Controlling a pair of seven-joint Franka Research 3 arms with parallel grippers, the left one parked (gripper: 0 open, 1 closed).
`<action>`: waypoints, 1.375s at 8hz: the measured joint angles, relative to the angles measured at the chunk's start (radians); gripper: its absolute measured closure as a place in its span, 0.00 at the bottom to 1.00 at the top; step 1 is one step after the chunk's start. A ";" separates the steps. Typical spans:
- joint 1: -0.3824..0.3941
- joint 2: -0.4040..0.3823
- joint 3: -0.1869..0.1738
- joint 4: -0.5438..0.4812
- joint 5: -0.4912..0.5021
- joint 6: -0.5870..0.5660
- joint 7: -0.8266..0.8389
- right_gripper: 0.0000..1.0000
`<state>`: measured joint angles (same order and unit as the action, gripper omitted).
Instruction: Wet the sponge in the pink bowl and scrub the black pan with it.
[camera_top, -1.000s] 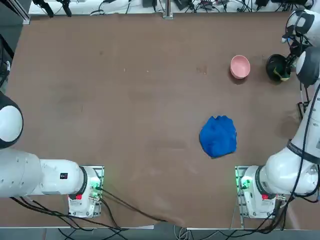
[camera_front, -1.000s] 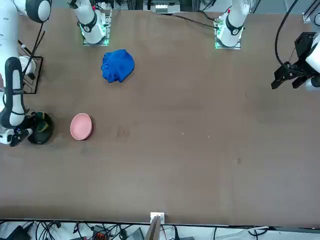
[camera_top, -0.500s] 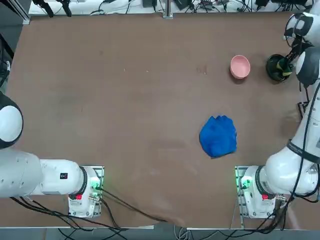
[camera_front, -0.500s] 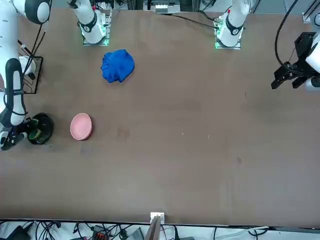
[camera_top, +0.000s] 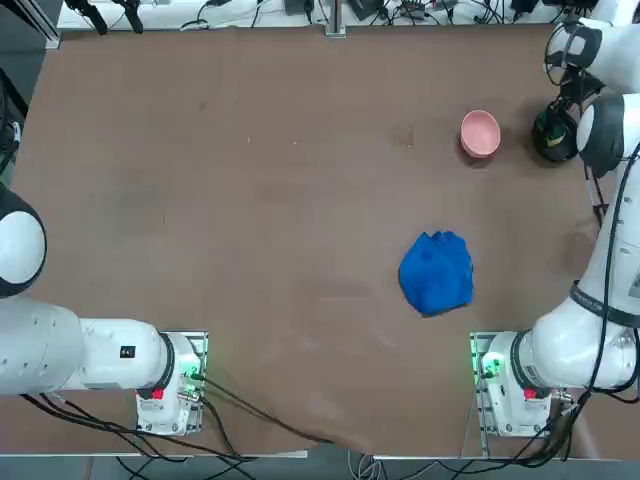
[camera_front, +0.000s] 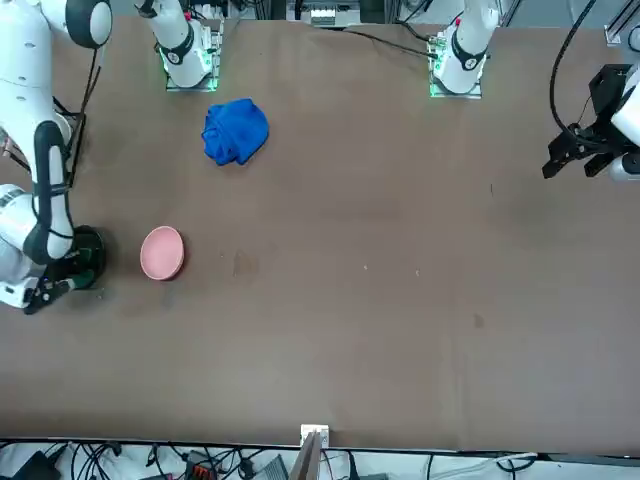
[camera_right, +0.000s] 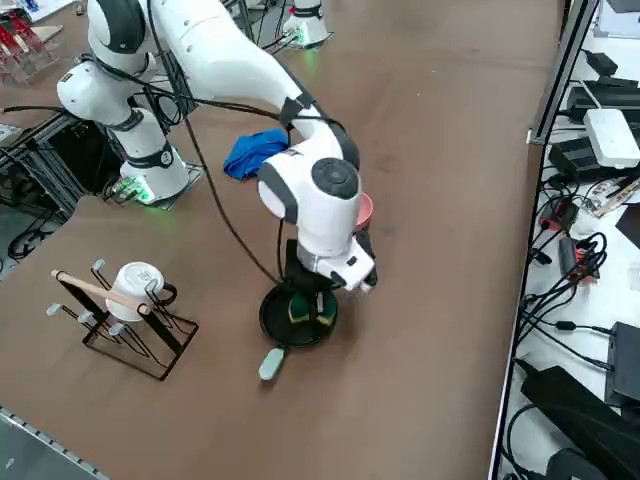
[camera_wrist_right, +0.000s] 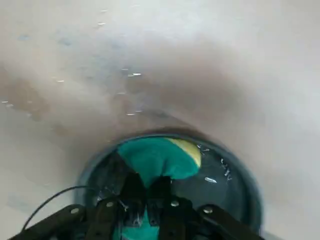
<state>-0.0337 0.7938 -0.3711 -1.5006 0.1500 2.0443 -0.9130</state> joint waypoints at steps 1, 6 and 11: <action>0.002 -0.003 0.000 -0.006 0.003 -0.023 0.000 0.94; -0.044 -0.057 -0.012 -0.103 0.005 -0.025 -0.075 0.94; -0.105 -0.035 -0.011 -0.074 -0.019 0.108 -0.110 0.94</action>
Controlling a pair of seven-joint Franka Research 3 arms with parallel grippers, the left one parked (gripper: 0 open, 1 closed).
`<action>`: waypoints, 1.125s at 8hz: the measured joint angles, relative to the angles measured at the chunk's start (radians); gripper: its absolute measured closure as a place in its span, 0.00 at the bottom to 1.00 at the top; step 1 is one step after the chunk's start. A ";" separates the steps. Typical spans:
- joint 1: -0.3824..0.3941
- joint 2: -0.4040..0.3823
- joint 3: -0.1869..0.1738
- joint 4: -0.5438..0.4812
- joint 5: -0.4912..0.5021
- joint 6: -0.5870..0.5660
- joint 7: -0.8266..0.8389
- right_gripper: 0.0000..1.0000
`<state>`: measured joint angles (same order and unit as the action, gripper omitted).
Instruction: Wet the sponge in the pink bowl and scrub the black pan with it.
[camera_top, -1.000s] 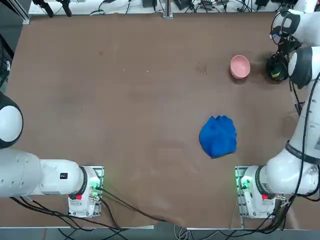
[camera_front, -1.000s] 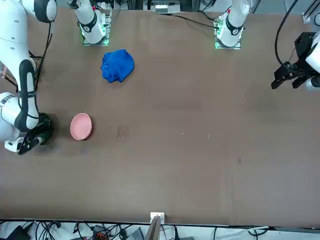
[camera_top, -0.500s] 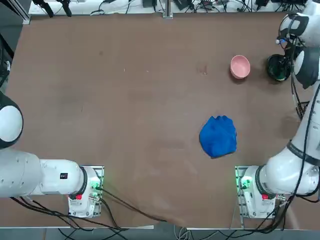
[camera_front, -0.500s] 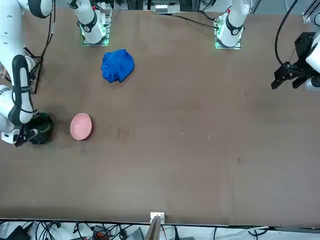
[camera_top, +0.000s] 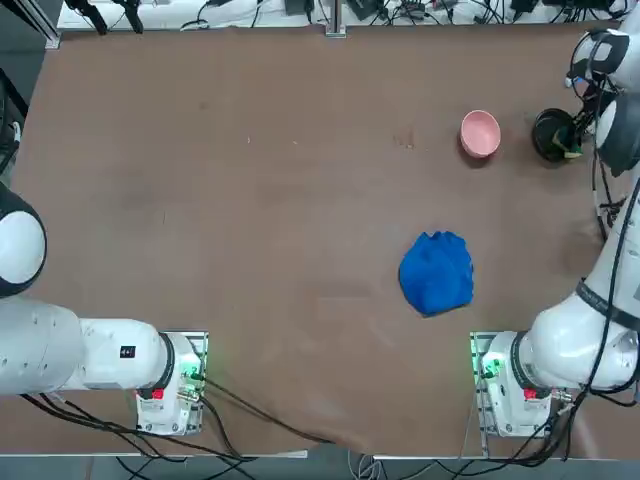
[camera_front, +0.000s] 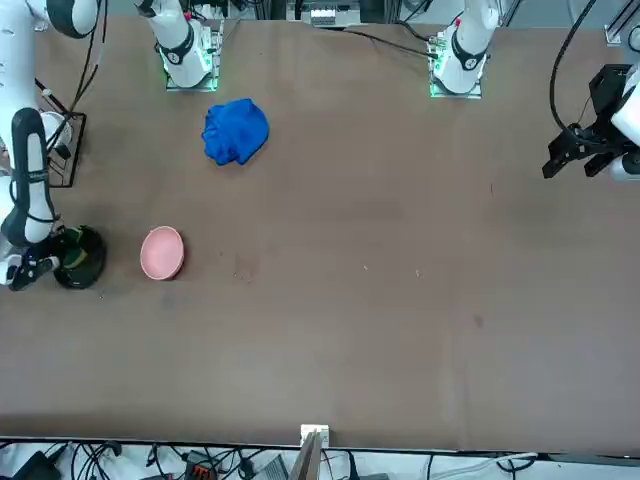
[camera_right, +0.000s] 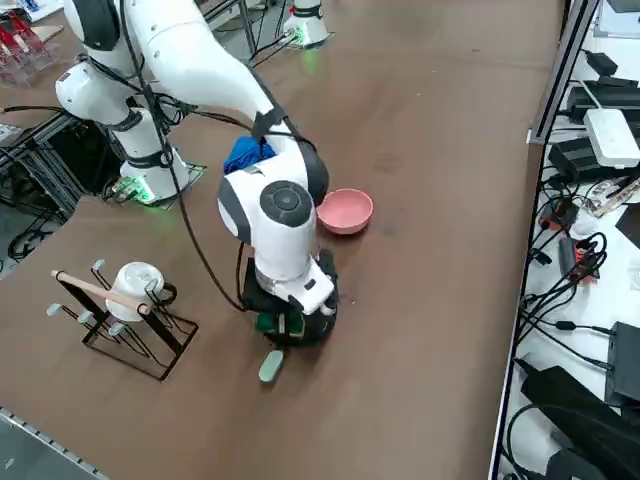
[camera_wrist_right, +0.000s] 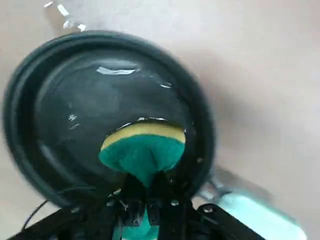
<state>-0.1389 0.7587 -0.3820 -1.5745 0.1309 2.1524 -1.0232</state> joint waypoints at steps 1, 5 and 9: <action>0.001 0.010 0.006 0.011 0.000 0.028 0.009 0.94; 0.030 0.009 0.081 0.039 0.019 -0.034 0.109 0.94; 0.028 0.000 0.075 0.027 0.081 -0.168 0.096 0.94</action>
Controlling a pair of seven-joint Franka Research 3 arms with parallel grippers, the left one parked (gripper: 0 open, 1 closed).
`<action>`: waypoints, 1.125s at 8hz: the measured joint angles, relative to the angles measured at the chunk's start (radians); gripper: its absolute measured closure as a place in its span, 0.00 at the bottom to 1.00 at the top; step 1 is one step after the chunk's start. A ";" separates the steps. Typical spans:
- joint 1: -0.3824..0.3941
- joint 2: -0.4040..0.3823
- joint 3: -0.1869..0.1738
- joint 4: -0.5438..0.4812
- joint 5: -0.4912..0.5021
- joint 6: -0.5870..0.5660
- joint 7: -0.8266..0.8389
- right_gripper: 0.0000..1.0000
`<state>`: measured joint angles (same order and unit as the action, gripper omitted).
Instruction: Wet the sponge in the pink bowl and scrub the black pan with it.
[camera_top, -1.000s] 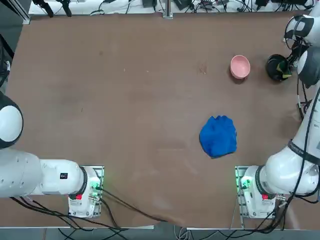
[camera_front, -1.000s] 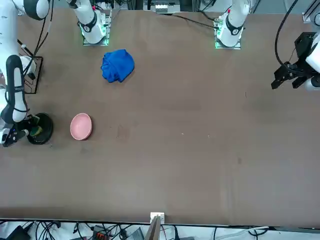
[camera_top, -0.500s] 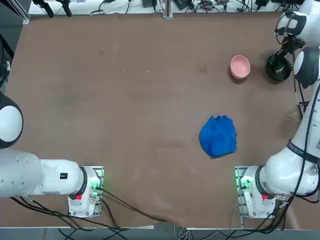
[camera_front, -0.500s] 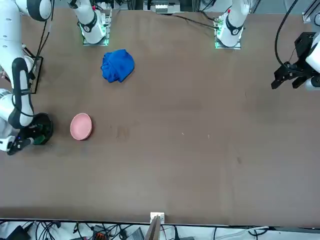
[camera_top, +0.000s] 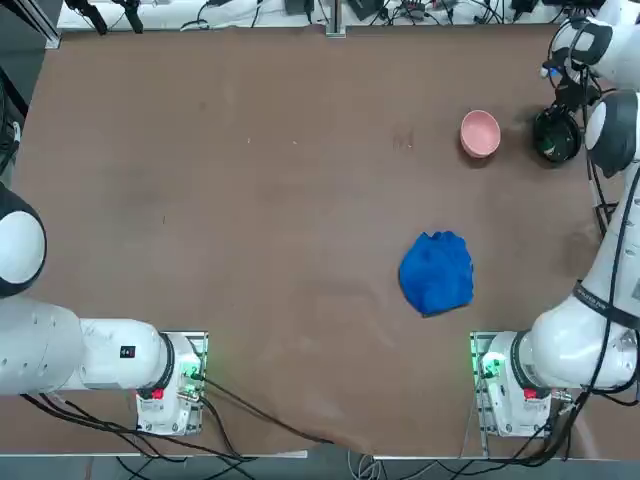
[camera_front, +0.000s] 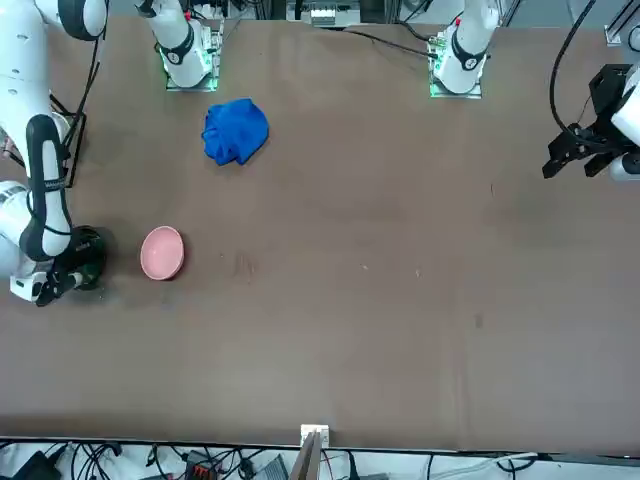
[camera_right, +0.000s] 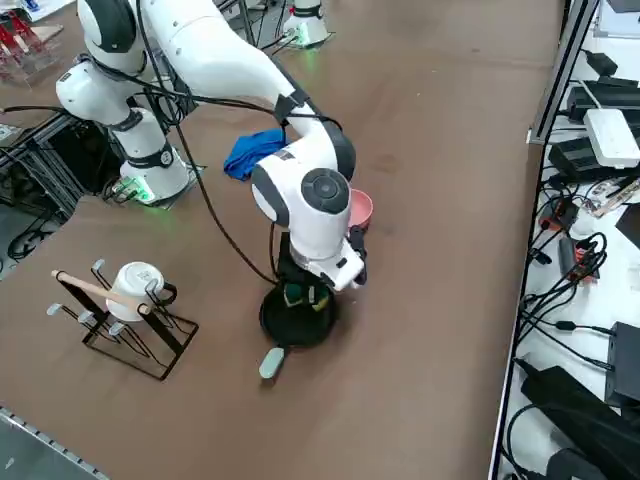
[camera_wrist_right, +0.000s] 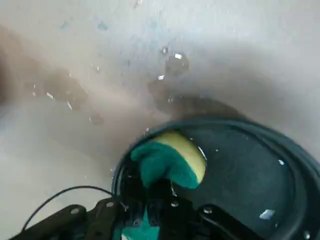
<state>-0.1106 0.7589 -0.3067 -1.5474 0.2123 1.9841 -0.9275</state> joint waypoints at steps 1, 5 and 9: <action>-0.018 -0.004 -0.001 -0.009 0.004 -0.004 -0.031 0.94; -0.103 -0.008 0.001 -0.021 -0.047 0.110 -0.100 0.94; -0.082 0.008 0.008 -0.004 -0.063 0.221 -0.038 0.94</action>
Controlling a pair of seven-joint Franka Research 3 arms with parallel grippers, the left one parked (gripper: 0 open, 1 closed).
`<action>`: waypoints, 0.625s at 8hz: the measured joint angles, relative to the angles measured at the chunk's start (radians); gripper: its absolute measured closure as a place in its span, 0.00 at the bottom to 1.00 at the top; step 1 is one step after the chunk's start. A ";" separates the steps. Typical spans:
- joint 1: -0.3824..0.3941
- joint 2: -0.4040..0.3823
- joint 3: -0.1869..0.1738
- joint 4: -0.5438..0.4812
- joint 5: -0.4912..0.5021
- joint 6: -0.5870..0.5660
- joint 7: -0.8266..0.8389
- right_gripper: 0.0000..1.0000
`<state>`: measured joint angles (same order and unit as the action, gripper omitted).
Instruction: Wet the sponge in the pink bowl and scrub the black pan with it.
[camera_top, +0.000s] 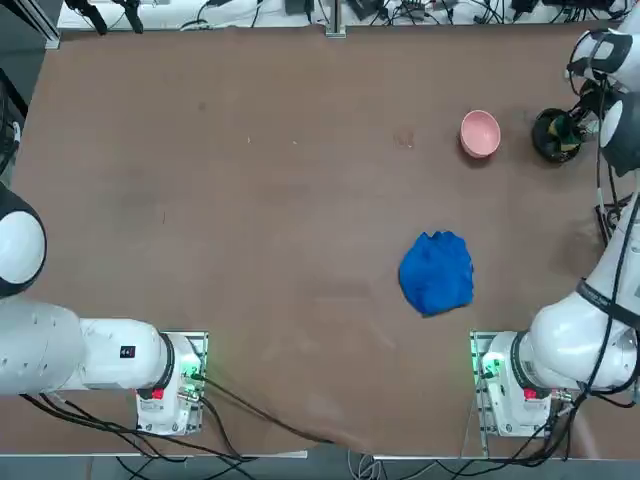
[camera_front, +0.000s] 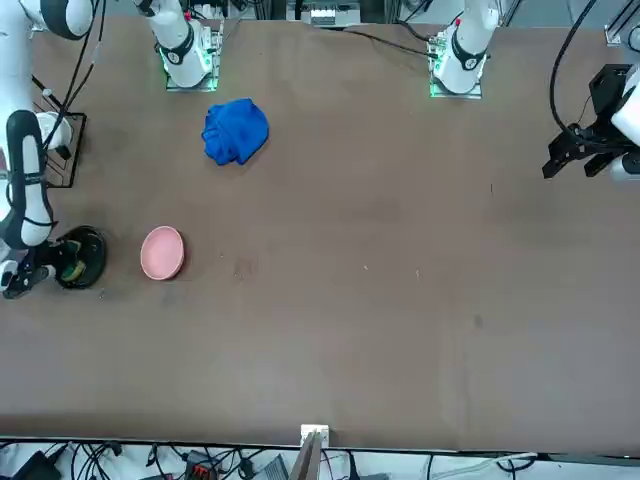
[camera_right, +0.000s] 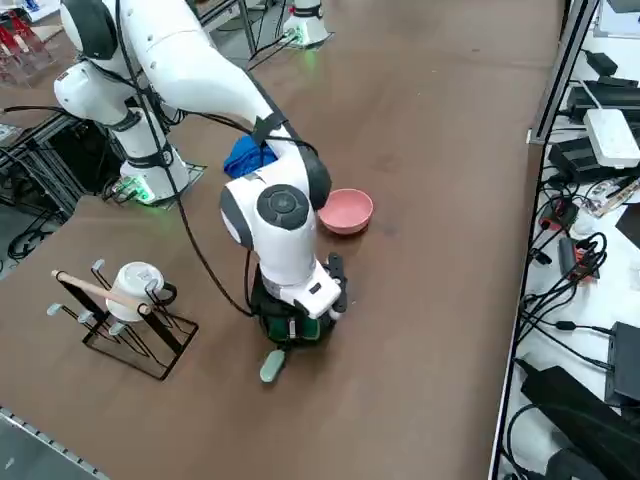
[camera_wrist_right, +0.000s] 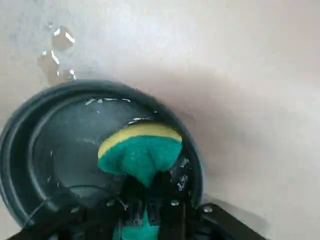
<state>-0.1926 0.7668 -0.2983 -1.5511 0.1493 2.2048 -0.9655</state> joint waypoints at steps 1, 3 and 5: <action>0.023 0.001 0.002 0.003 0.000 0.005 0.033 0.94; 0.086 0.001 0.001 0.006 0.002 -0.024 0.101 0.94; 0.107 -0.006 -0.005 0.020 0.002 -0.095 0.118 0.94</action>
<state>-0.0855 0.7610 -0.3033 -1.5313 0.1518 2.1095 -0.8478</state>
